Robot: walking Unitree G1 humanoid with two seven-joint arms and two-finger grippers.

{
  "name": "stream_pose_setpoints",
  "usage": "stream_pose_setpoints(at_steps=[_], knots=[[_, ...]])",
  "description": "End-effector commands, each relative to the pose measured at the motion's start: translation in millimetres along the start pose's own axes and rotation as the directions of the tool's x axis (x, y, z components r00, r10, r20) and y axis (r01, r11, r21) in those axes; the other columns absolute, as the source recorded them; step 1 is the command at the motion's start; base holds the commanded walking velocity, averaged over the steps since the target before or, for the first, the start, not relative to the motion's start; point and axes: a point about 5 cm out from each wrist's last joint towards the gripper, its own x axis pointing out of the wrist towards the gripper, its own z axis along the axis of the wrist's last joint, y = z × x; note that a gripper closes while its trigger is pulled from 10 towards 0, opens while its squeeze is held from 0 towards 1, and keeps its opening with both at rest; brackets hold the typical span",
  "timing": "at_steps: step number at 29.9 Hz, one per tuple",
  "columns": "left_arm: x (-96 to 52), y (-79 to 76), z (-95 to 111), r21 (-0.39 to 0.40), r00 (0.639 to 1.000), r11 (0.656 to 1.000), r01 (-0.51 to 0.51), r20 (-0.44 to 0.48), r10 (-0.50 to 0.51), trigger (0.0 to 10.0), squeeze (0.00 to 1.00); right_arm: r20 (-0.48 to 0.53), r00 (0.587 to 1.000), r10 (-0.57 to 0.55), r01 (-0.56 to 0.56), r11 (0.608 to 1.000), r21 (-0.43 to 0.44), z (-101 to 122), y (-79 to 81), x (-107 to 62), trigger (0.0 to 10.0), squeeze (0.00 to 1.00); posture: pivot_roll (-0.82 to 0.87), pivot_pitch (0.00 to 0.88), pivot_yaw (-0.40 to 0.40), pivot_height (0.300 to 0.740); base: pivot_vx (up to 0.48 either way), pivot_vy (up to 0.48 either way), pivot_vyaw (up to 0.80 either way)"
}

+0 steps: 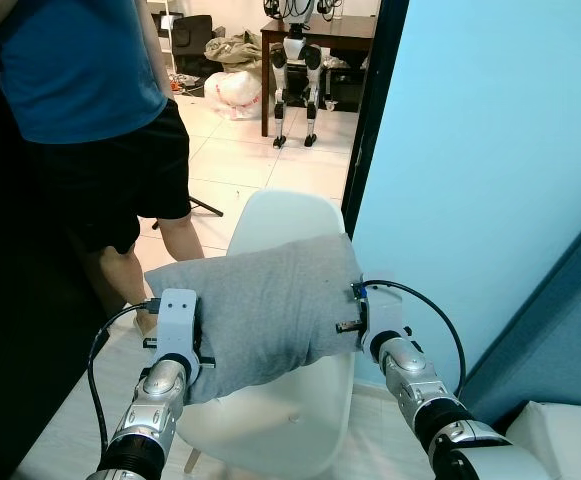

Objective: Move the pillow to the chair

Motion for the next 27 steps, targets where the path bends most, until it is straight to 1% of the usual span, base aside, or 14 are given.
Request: stream_pose_setpoints(at_steps=[1,16,27], knots=[[1.6,-8.8,4.7,0.005,0.999,0.999,0.033,0.016,-0.033,10.0,0.0,-0.002,0.999,0.052,-0.052,0.999,-0.009,1.3,11.8,1.9,10.0,0.0,-0.01,0.0,-0.033,0.691,0.0,0.0,0.0],[2.1,-8.8,4.9,0.011,0.999,0.999,0.033,0.013,-0.033,10.0,0.0,0.002,0.999,0.048,-0.048,0.999,-0.01,1.7,11.6,1.8,10.0,0.0,-0.01,0.0,-0.03,0.666,0.0,0.0,0.0],[2.1,-10.6,4.9,0.014,0.999,0.999,0.034,0.015,-0.034,10.0,0.0,0.001,0.999,0.043,-0.043,0.999,-0.012,2.1,9.7,1.9,10.0,0.0,-0.01,0.0,-0.03,0.666,0.0,0.0,0.0]])
